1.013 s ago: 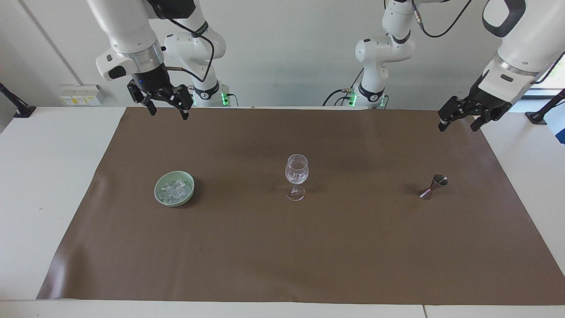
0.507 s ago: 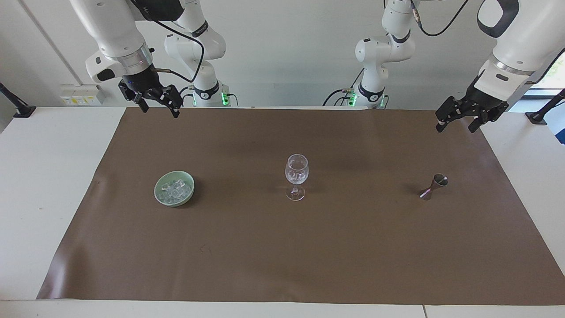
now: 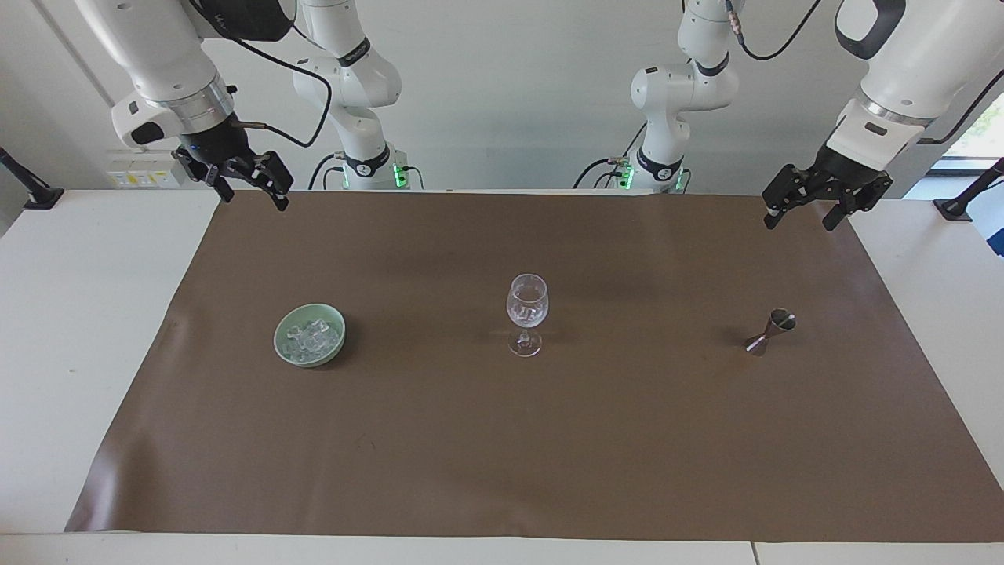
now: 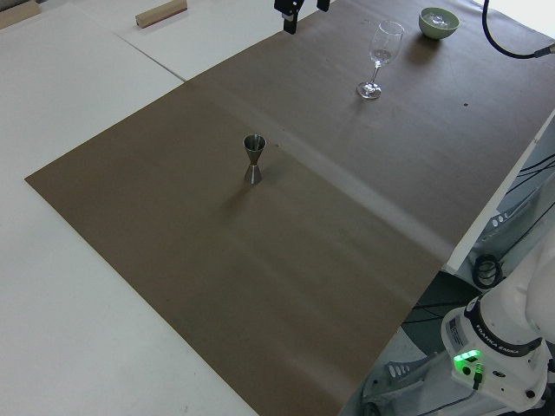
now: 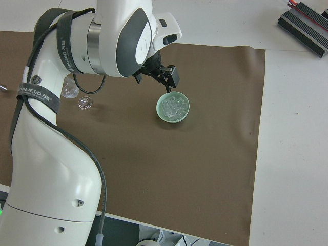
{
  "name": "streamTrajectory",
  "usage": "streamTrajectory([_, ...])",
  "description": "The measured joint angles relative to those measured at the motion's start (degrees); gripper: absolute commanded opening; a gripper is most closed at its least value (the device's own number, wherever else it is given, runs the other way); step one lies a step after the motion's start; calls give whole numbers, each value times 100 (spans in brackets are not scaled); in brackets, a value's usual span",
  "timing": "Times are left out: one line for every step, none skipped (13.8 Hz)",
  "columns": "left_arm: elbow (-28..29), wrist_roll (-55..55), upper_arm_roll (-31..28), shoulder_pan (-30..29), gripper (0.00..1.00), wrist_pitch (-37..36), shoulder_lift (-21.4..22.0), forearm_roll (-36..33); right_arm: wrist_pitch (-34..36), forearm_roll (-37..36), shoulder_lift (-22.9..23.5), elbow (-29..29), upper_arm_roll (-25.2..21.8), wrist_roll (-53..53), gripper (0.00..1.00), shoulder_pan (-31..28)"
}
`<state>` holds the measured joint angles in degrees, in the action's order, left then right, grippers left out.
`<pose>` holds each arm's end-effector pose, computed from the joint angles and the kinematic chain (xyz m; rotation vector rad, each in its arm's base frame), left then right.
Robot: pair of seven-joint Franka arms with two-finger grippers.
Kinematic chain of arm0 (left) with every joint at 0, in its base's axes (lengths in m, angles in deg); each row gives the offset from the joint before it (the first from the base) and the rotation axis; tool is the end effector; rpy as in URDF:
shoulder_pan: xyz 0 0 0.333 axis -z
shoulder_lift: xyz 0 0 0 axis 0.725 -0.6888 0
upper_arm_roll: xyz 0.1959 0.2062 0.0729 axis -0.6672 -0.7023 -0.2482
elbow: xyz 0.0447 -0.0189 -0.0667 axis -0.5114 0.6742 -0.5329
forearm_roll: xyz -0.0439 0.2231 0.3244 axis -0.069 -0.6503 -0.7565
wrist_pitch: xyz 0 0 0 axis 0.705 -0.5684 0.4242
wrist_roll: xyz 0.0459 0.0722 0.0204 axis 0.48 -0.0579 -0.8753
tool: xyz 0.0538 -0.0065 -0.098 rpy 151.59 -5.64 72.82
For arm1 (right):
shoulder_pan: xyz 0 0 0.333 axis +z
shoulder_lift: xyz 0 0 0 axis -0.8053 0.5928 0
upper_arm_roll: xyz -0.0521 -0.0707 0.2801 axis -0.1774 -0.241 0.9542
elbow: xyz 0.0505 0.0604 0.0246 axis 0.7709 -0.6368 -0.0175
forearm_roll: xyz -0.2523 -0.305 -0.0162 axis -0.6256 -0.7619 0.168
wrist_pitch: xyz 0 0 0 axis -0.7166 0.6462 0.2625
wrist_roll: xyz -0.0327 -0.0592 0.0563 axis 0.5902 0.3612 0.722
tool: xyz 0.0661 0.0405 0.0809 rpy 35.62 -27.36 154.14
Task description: Pour wine and add ice with both arms
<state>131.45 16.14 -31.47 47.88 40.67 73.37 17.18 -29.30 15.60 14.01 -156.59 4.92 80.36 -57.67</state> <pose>0.5668 -0.0386 0.6137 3.0850 -0.0703 0.0366 0.5355 -0.0203 0.5960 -3.1073 0.3301 0.0696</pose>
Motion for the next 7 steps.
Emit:
streamTrajectory([27,-2,-141,130,100,-11,5,-1,0,-1,0,-10,-28,0,100,49])
streamTrajectory([63,-3,-219,181,100,-18,16,-1,0,-2,0,-17,-178,0,100,215])
streamTrajectory([93,-3,-260,184,100,-20,28,-1,0,-3,0,-21,-472,0,100,507])
streamTrajectory([120,-3,-295,184,100,-20,36,-1,0,-4,0,-22,-758,0,100,770])
streamTrajectory([147,-3,-317,184,100,-20,44,-1,0,-4,0,-24,-903,0,100,887])
streamTrajectory([164,-3,-329,184,100,-20,49,-1,0,-4,0,-25,-949,0,100,904])
streamTrajectory([171,-2,-333,184,100,-20,51,-1,0,-4,0,-25,-963,-1,100,892])
